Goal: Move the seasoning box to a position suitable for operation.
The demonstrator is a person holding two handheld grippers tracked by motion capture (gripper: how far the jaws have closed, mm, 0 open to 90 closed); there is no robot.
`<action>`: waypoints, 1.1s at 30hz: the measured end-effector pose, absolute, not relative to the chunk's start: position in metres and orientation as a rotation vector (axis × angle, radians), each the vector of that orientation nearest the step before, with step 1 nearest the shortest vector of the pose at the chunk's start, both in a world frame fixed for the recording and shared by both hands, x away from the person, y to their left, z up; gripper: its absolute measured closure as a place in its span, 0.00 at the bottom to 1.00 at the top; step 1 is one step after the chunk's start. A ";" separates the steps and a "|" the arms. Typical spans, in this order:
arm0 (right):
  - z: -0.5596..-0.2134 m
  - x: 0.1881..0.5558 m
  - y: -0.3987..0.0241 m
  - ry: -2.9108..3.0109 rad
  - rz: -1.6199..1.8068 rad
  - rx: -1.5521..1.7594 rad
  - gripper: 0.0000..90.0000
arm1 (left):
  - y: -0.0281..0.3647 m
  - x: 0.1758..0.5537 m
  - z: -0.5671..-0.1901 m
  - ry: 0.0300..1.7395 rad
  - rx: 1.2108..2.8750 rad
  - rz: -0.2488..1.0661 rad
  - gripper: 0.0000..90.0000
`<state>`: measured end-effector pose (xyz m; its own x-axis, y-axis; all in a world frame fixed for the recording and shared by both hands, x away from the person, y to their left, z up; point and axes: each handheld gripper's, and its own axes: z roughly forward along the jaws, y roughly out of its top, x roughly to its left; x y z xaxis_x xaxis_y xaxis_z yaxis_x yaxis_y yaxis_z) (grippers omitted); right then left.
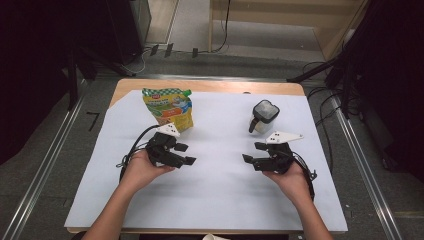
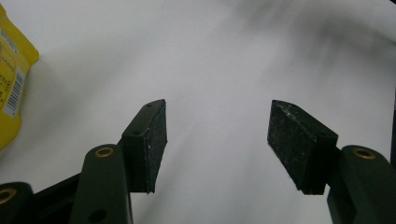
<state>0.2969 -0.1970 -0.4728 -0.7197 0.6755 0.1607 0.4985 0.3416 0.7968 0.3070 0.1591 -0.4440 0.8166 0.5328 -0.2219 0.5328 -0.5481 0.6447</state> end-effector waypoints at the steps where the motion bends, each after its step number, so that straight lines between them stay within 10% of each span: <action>1: -0.473 0.297 -0.197 2.403 1.322 1.068 0.38 | 0.159 0.307 -0.444 0.779 2.256 -0.007 0.43; 33: -0.472 0.298 -0.201 2.420 1.289 1.078 0.41 | 0.163 0.309 -0.444 0.783 2.265 -0.024 0.42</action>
